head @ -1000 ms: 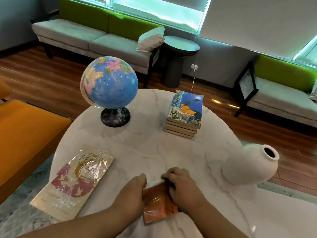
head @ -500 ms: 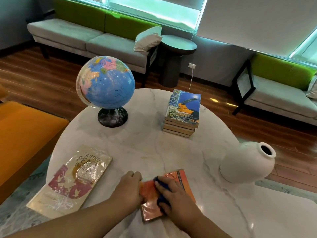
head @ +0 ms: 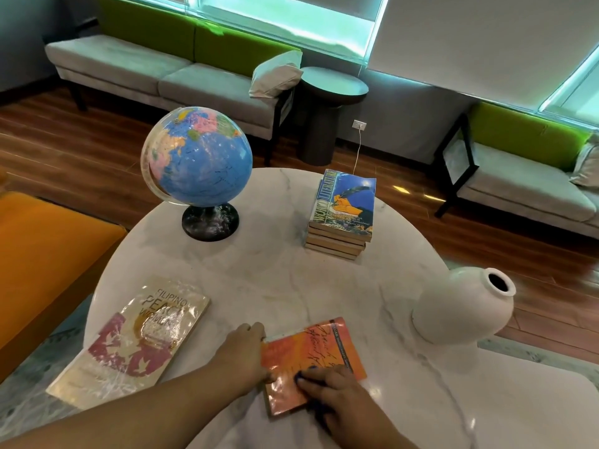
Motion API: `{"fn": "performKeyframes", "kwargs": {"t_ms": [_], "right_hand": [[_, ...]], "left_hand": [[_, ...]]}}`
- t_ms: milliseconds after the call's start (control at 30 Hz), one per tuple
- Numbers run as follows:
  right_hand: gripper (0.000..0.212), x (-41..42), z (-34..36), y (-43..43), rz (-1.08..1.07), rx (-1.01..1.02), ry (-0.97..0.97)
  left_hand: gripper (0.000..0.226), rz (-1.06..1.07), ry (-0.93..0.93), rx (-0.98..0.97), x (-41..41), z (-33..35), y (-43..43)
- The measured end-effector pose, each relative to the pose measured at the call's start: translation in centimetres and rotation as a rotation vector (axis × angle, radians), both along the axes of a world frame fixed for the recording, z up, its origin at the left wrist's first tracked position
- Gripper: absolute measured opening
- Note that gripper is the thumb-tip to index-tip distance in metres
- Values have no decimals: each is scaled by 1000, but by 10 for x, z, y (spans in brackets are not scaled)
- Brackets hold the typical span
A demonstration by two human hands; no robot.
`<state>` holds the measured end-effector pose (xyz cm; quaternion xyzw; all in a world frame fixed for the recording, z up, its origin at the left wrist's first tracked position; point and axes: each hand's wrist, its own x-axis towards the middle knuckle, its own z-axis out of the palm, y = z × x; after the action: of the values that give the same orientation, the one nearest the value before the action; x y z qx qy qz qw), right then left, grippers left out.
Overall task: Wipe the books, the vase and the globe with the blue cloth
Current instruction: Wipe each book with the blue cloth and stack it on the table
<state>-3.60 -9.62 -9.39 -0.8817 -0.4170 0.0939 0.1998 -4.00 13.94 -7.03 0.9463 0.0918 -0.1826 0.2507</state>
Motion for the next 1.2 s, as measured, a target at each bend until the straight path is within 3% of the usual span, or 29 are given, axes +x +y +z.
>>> {"fn": "performKeyframes", "kwargs": {"t_ms": [67, 167, 400, 500, 567, 700, 800, 1000, 1067, 1200], "right_hand": [[52, 13, 3, -23, -162, 86, -38], [47, 18, 6, -37, -379, 42, -45], [47, 3, 11, -49, -241, -109, -131], [37, 11, 25, -52, -415, -131, -38], [34, 17, 44, -40, -598, -96, 119], [34, 25, 77, -24, -952, 262, 553], [21, 21, 96, -18, -953, 337, 728], [47, 10, 105, 8, -870, 247, 953], [47, 10, 105, 19, -867, 377, 1020], [28, 19, 114, 37, -844, 647, 1021]], "left_hand": [[62, 0, 5, -11, 0, 1, 1], [58, 0, 21, -20, 1, 4, 3], [58, -22, 60, -38, 2, 7, 4], [58, -71, 84, -26, 4, 10, 3], [46, -91, 99, -52, 6, 16, 5], [5, 114, 99, -388, 7, 31, 10], [7, 216, 45, -567, 8, 46, 13], [11, 424, -160, -841, 22, 70, 11], [16, 475, -134, -941, 25, 72, 5], [21, 595, -63, -1085, 29, 72, -16]]}}
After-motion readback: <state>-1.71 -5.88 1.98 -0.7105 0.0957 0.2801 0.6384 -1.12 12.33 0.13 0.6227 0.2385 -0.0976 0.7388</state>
